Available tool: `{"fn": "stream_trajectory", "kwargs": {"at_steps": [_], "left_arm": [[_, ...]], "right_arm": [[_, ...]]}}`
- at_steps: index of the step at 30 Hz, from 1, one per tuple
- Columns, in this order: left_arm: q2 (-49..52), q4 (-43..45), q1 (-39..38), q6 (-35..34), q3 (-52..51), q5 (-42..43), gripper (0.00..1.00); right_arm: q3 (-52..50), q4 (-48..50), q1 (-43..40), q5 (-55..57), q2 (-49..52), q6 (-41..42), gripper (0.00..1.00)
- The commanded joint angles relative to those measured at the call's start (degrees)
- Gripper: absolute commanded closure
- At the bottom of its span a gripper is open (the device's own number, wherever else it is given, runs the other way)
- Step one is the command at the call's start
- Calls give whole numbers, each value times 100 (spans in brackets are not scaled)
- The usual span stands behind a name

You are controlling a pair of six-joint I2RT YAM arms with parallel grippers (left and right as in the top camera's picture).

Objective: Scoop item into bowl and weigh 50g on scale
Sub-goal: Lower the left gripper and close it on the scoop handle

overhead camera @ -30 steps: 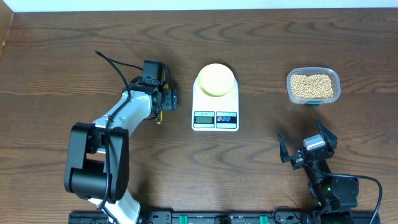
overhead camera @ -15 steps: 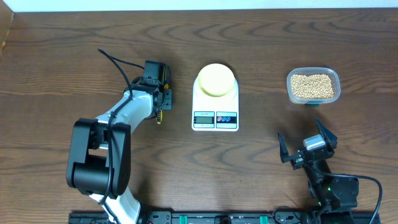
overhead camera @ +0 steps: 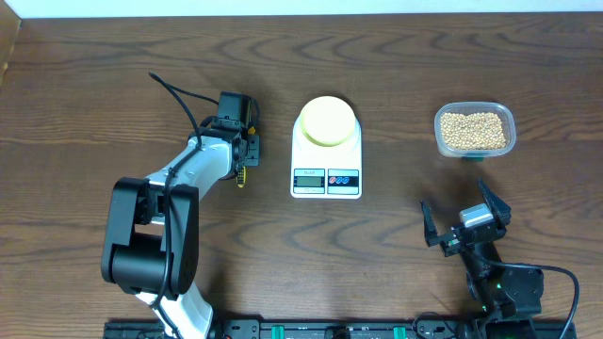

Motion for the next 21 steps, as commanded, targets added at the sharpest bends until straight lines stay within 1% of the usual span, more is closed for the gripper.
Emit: {"fn": "stream_trajectory", "kwargs": {"at_steps": [1,5,7,10,12,21], "left_arm": [[74,-7,-7,13,13,-98,62],[74,-9,-7,13,13,-101,62],[74,-7,-7,13,13,-98,66],[74,-9,-7,13,13,-98,69],[74,-9,-7,15,13,-98,72],[74,-9,-7,13,13,-98,72]], "right_arm": [[-7,-20,-24,-20,-7,-52,1],[-7,-22,-24,-20,-7,-52,1],[-7,-20,-24,-20,-7,-52,1],[-7,-20,-24,-20,-7,-52,1],[-7,-20,-24,-20,-7,-52,1],[-7,-20,-24,-20,-7,-52,1]]}}
